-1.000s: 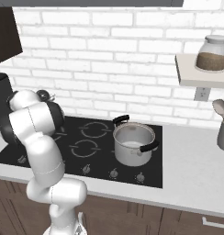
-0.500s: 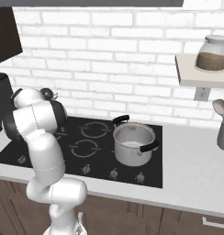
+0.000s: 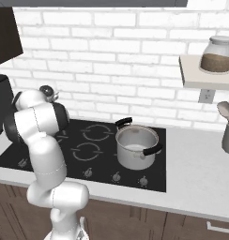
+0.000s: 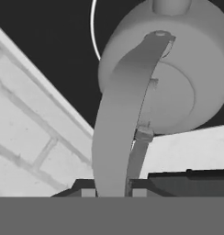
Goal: Pick the kettle from the counter and place it on a stove burner. Then turn the burner on.
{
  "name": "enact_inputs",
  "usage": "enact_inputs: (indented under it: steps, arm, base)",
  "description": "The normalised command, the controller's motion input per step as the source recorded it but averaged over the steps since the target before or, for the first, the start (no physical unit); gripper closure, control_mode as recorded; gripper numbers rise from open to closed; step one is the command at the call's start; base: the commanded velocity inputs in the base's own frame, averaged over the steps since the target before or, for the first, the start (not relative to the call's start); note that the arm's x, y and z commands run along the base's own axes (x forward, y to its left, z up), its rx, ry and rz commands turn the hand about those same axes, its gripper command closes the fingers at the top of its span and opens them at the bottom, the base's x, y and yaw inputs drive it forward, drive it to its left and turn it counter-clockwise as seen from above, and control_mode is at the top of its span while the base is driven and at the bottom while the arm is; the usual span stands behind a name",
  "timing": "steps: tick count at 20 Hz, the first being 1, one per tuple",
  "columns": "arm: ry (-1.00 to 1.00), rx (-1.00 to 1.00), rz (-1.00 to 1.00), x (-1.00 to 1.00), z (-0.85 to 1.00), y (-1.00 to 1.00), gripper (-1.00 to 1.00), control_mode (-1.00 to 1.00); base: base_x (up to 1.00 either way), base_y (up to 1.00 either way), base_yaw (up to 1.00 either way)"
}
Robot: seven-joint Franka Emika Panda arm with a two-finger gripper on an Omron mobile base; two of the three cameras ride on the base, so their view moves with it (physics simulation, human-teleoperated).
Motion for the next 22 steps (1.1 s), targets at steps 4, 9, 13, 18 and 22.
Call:
enact_inputs:
  steps: [4, 9, 13, 18, 22]
  arm:
    - [0.0, 0.0, 0.0, 0.0, 0.0, 0.0, -1.0, -1.0]
    - [0.0, 0.0, 0.0, -0.09, 0.0, 0.0, -1.0, -1.0]
    - [0.0, 0.0, 0.0, -0.18, 0.0, 0.0, -1.0, -1.0]
    - [0.0, 0.0, 0.0, -0.41, 0.11, 0.0, -1.0, -1.0]
    - [-0.04, 0.0, 0.0, -0.64, 0.65, 0.0, -1.0, -1.0]
  base:
    - [0.0, 0.0, 0.0]
    - [0.0, 0.0, 0.0]
    - [0.0, 0.0, 0.0]
    - [0.0, 0.0, 0.0]
    - [0.0, 0.0, 0.0]
